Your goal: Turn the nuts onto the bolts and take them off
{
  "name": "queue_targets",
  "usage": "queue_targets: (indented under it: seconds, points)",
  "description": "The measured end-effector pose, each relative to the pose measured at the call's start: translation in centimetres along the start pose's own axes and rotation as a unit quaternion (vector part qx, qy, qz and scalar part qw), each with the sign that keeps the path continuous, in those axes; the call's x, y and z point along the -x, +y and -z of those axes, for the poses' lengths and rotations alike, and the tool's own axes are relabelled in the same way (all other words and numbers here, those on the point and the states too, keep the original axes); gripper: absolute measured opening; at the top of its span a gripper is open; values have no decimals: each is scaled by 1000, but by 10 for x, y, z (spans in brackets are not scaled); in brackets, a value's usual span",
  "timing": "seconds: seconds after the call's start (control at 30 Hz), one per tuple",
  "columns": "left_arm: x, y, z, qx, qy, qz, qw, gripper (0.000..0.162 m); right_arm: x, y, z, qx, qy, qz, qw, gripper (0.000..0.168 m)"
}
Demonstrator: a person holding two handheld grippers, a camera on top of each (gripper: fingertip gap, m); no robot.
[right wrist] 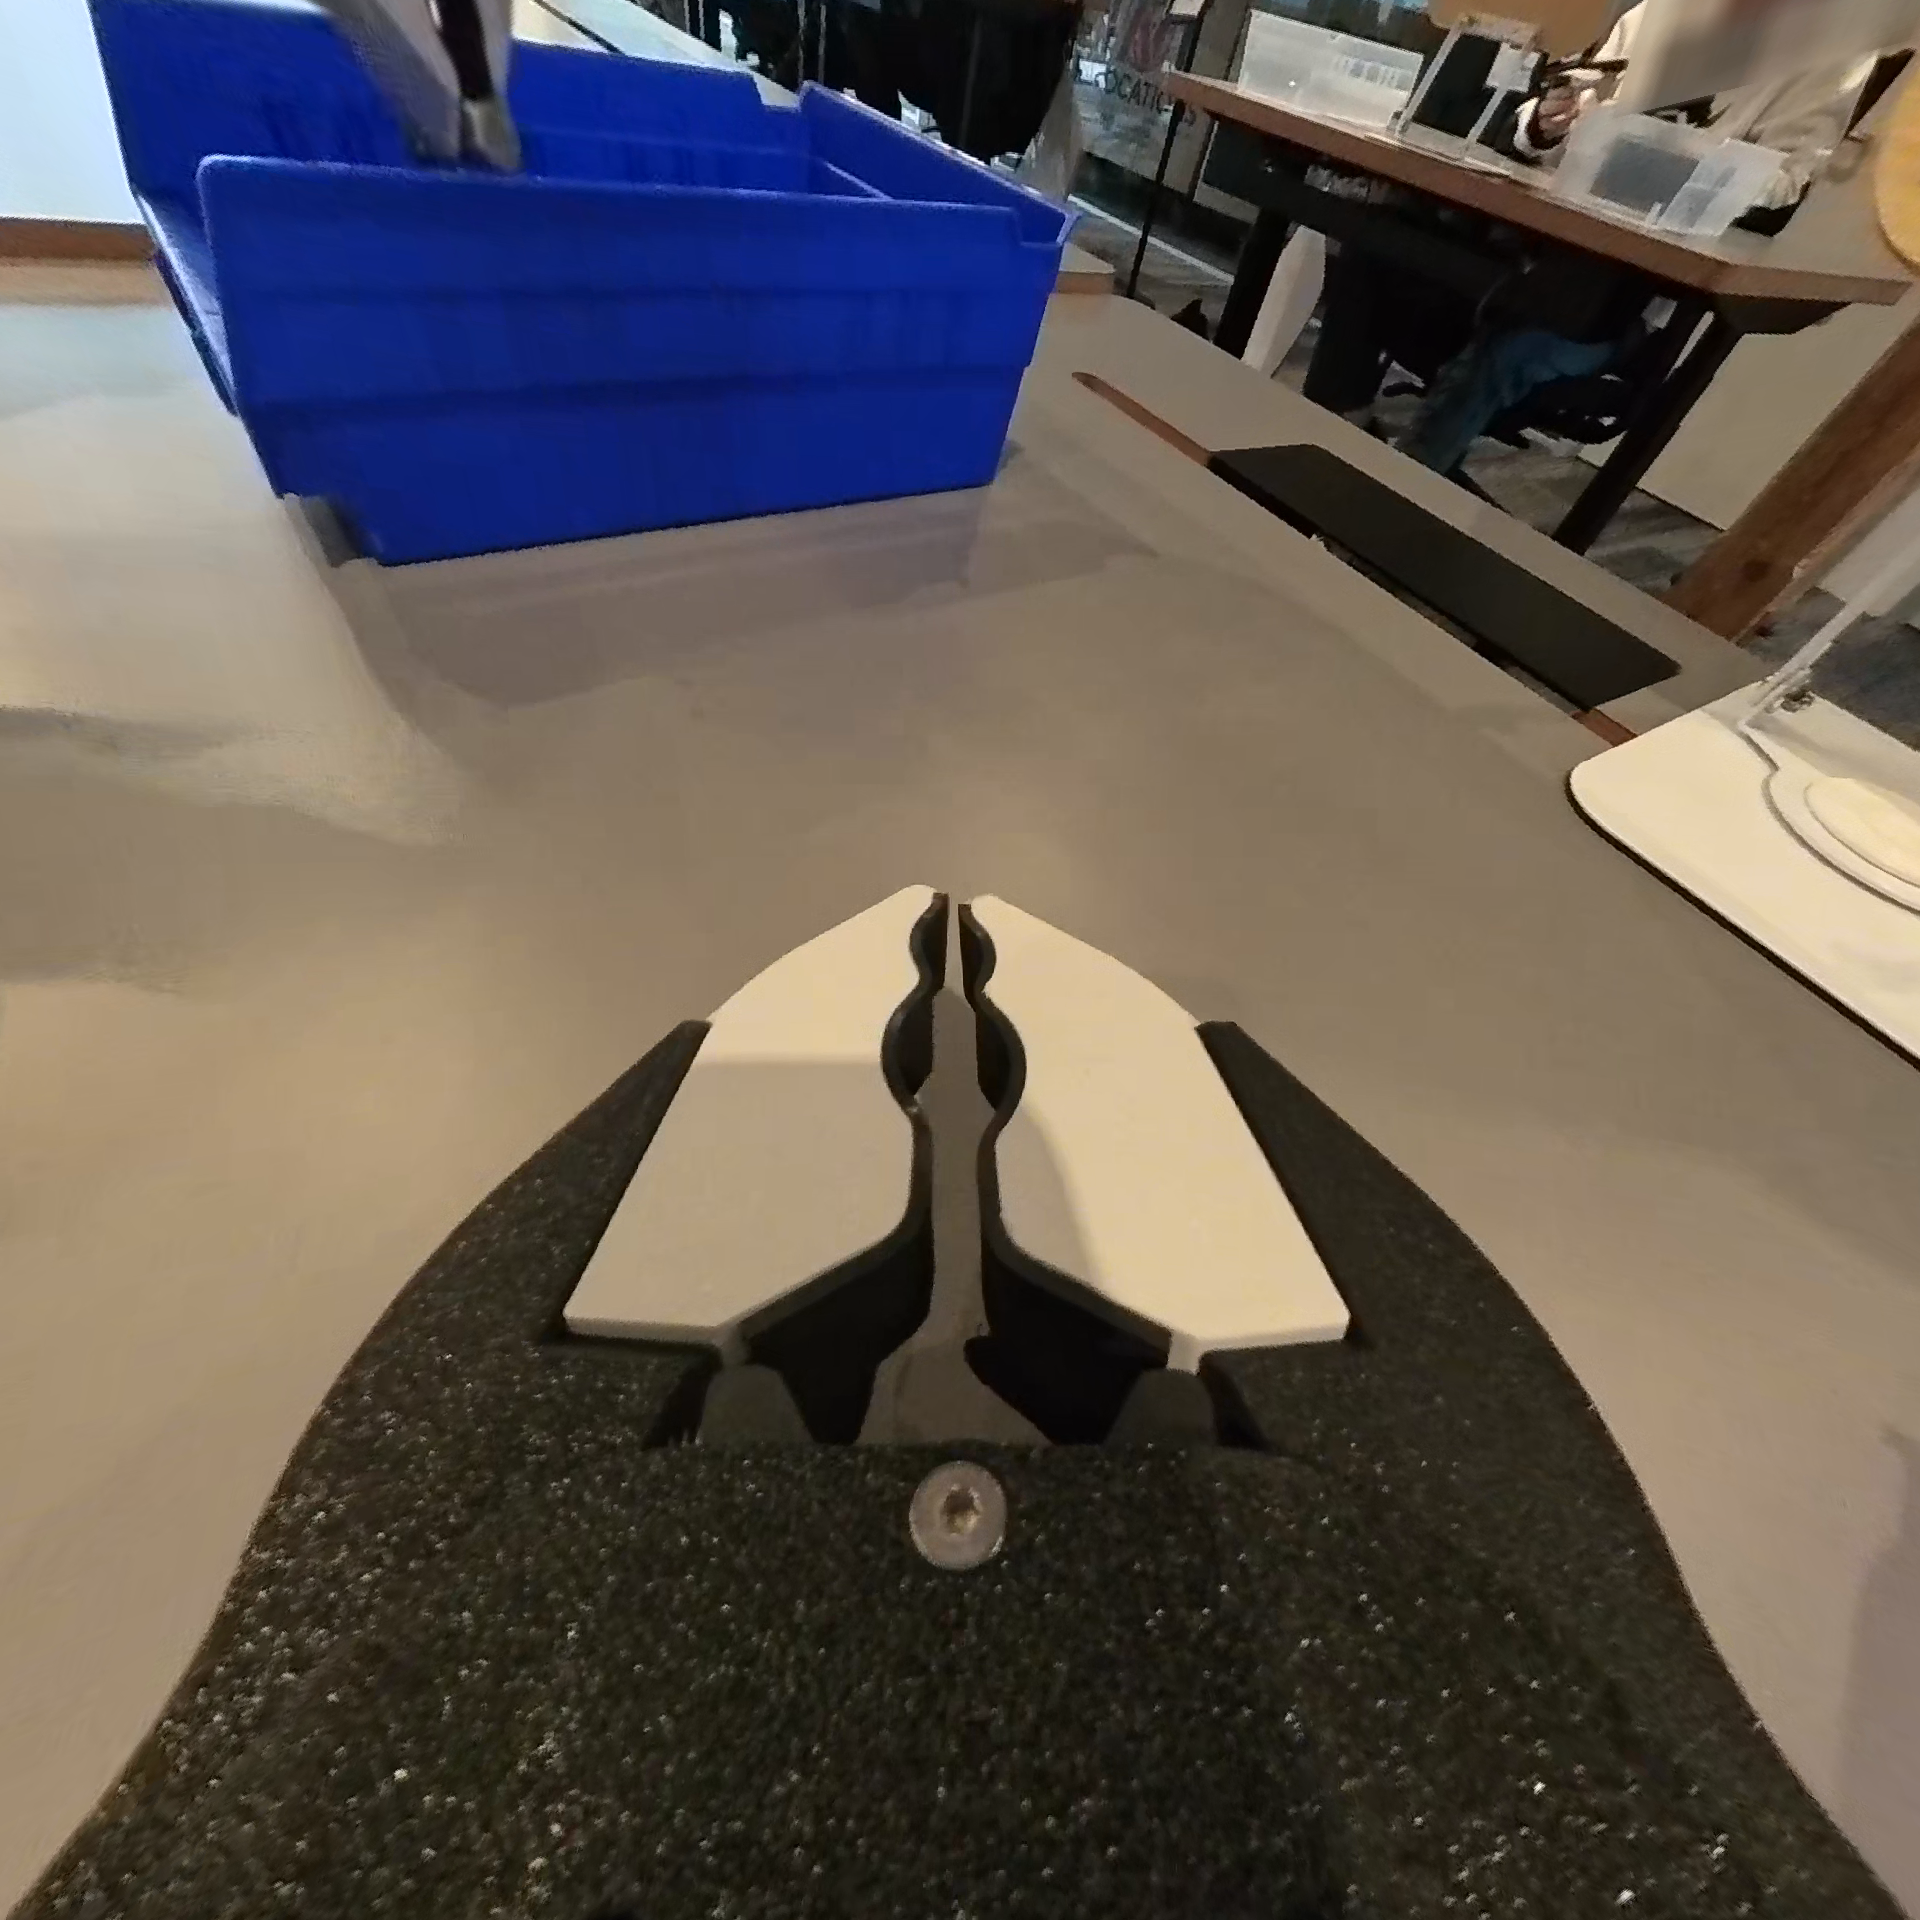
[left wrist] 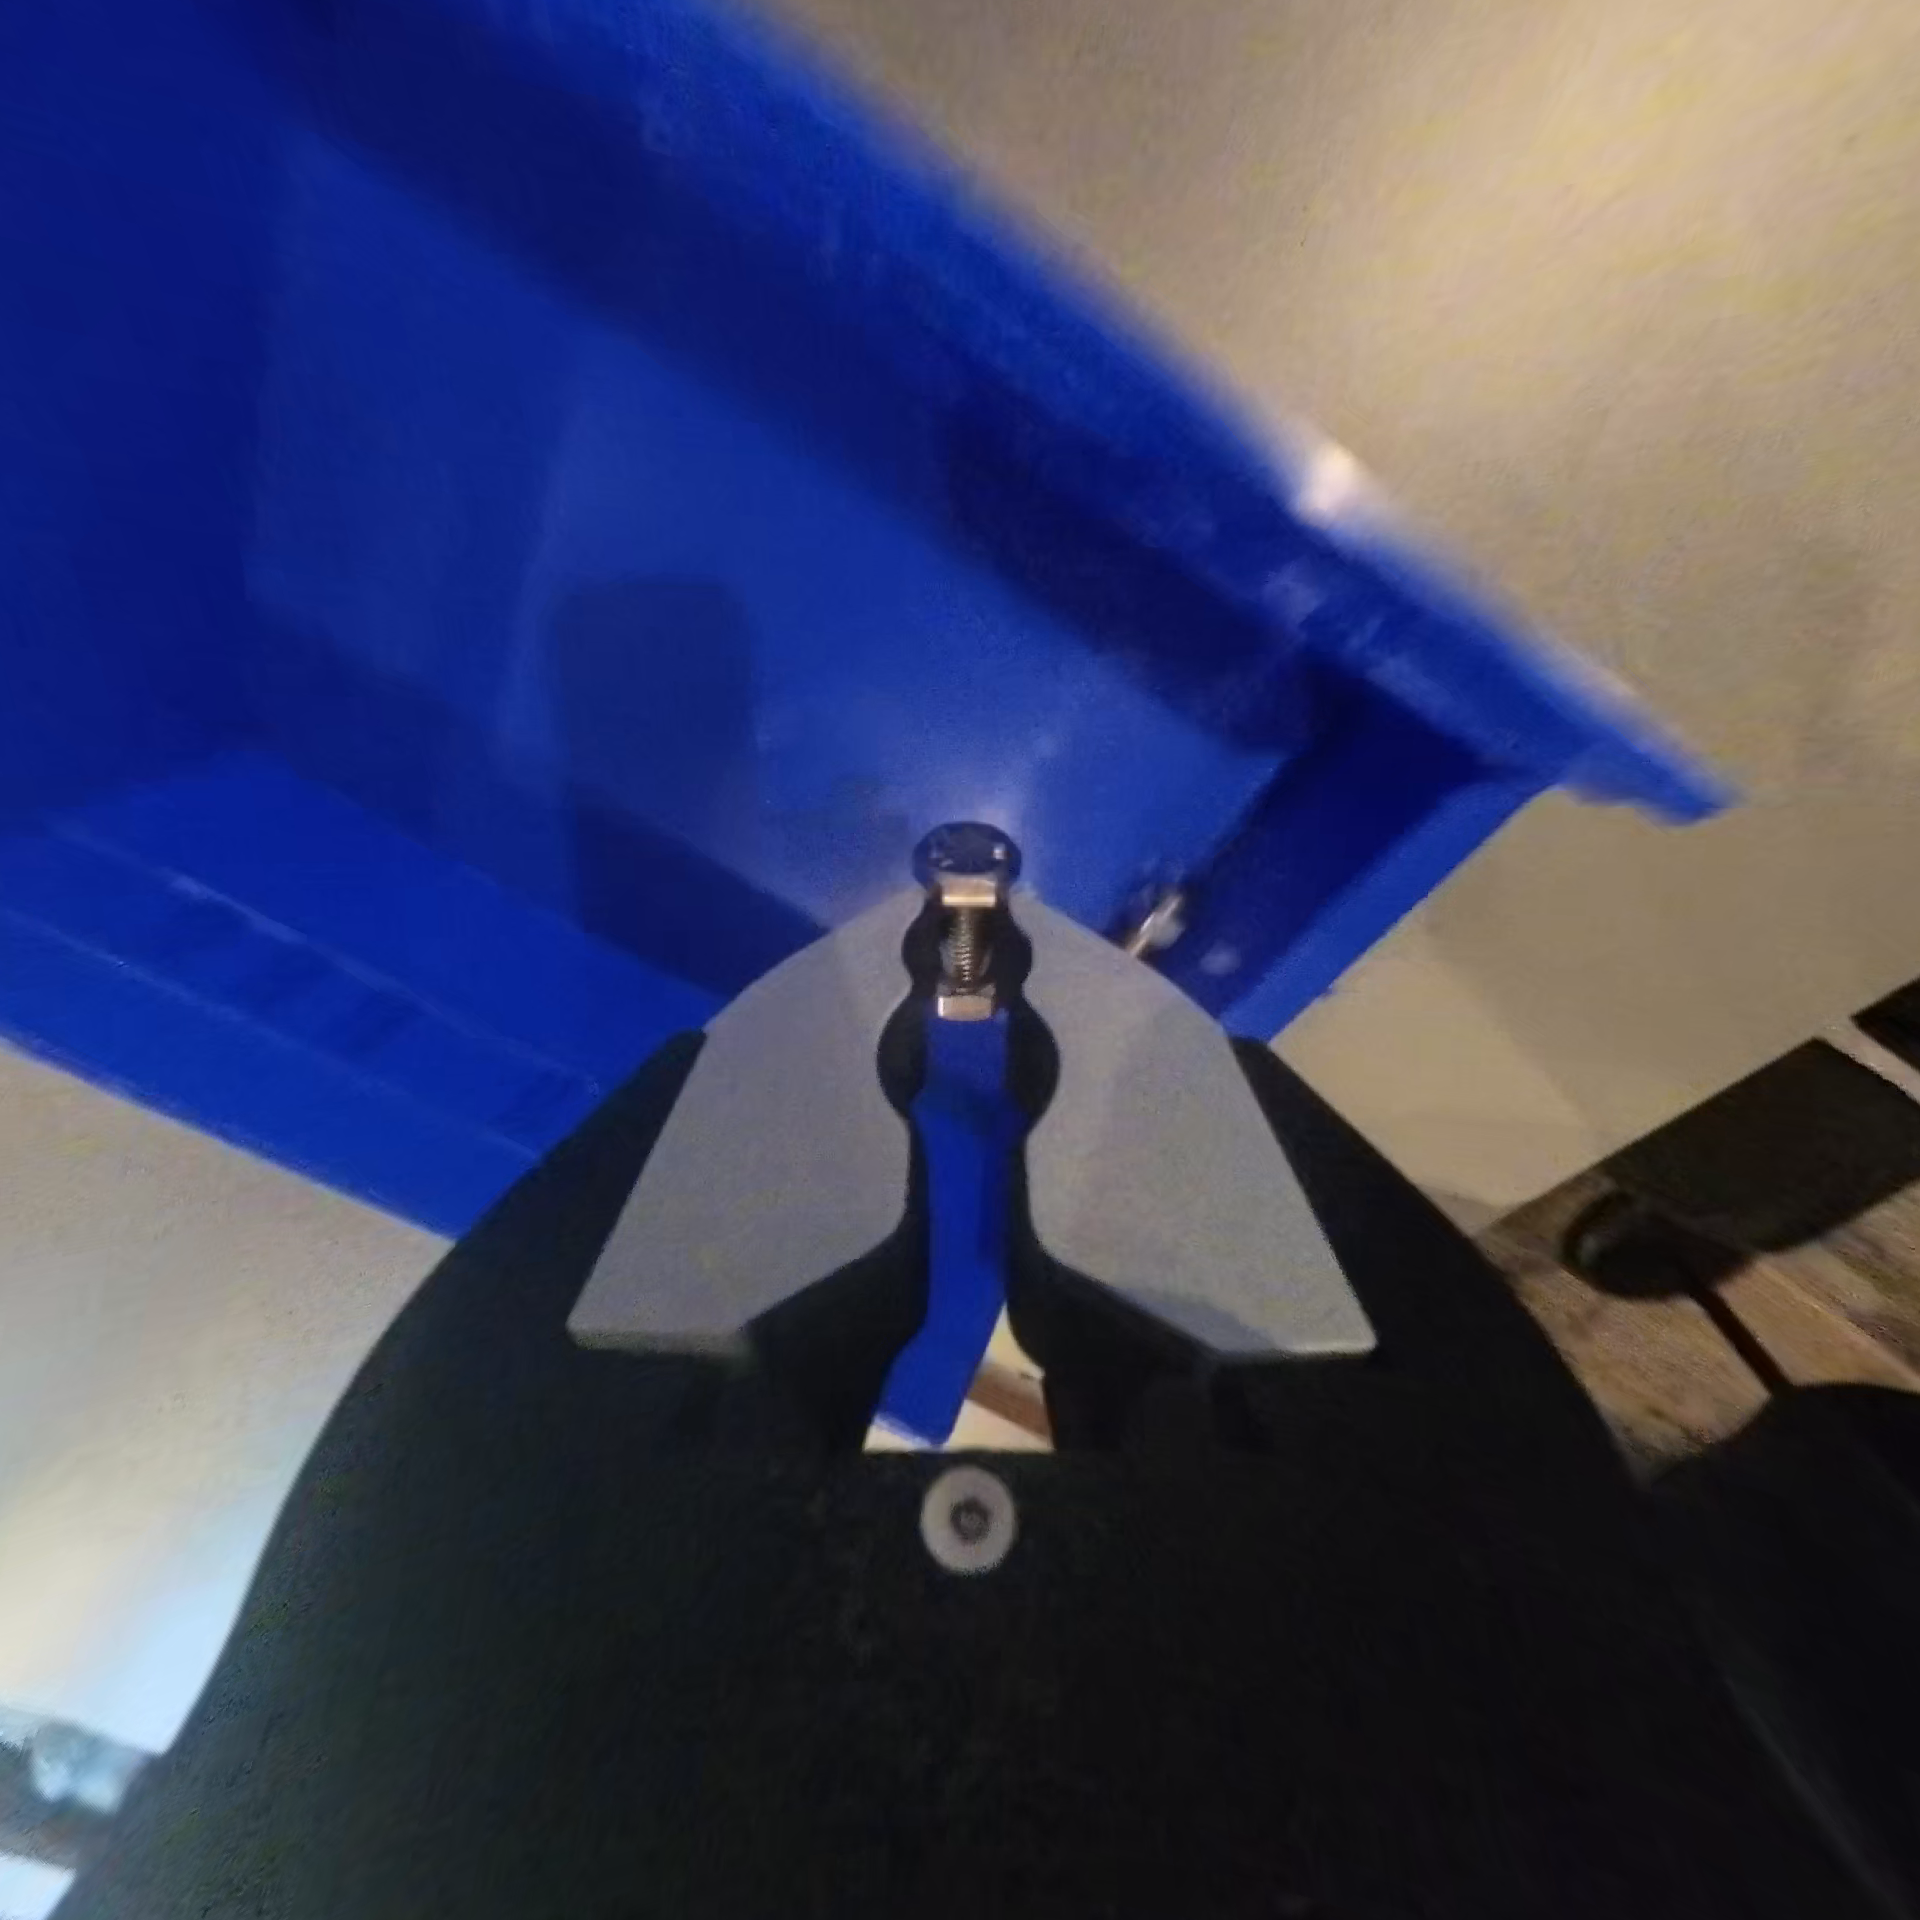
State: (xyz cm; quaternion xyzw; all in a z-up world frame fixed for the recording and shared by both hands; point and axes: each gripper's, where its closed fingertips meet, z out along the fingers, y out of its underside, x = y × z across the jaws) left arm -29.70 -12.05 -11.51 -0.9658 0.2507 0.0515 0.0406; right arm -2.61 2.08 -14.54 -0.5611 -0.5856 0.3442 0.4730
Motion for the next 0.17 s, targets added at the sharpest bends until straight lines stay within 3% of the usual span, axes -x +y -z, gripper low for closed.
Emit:
queue_targets:
  seconds: [0.03,0.17]
  points:
    - [-8,-18,11,-27,-7,-22,999,9,-1,-1,0,-2,2,0,1000,2]
    - [-53,-88,36,-85,-25,-135,987,9,-4,-4,4,-17,13,-4,1000,1]
